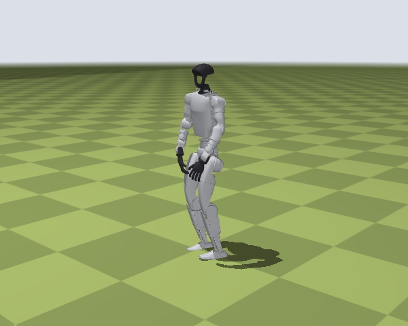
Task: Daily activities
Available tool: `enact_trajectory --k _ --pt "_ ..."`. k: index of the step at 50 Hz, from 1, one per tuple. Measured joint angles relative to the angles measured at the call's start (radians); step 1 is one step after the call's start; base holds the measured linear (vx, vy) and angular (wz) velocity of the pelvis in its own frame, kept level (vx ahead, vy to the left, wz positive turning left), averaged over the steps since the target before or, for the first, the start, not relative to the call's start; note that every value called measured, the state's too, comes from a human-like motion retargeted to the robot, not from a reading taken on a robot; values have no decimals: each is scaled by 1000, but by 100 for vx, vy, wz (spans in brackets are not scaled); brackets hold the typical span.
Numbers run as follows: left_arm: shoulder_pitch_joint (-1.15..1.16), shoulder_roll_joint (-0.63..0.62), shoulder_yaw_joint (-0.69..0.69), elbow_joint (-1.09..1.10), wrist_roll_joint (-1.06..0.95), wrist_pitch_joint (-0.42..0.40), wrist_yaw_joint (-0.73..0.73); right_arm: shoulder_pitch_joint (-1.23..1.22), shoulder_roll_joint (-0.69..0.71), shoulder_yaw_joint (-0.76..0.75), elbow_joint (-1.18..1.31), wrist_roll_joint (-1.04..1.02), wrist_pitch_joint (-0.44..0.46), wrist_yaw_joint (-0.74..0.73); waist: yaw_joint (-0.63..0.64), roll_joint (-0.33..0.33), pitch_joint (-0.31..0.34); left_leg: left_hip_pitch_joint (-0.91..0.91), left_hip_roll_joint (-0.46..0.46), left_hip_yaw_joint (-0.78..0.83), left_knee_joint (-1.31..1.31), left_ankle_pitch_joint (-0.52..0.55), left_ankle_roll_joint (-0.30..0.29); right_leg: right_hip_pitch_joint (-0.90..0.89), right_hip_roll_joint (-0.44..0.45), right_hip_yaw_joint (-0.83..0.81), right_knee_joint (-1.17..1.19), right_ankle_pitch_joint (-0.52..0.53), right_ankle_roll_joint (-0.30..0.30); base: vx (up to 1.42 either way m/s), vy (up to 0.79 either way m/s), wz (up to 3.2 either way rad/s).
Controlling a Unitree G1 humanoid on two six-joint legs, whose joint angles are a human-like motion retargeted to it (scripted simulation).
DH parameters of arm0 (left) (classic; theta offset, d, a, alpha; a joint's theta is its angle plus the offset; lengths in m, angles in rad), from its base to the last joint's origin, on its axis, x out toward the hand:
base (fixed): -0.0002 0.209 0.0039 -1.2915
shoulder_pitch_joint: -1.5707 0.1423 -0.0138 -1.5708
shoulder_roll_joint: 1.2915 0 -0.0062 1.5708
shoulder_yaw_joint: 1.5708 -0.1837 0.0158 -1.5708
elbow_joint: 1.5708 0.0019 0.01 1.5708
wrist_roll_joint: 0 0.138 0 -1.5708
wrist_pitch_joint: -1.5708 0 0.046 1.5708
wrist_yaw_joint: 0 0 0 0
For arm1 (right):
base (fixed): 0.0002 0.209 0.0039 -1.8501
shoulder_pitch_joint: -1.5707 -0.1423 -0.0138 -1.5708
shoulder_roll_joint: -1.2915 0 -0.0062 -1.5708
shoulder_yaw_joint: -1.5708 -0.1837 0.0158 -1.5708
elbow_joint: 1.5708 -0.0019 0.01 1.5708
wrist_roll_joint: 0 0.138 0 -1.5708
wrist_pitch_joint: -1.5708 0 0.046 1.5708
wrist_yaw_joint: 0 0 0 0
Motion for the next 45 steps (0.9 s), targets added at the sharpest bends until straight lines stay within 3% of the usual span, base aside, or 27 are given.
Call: enact_trajectory --k 20,32,45 --pt "-149 8 -112 -113 72 -11 -12 -79 -40 -52 -85 152 1 -1 57 37 121 -283 27 -146 325 -91 -35 -147 40 -162 138 -31 -49 -8 -4 36" --pt "-67 5 -178 -198 41 -15 -52 -108 -84 -92 -202 327 7 20 79 64 208 -437 0 -246 535 -164 -50 -259 26 -263 342 -132 -105 -7 -6 46" --pt "-53 37 -169 -225 -5 -10 -107 -78 -114 -139 -304 469 30 59 95 52 246 -481 -48 -331 632 -201 -80 -273 -8 -355 457 -220 -148 -2 -7 41"
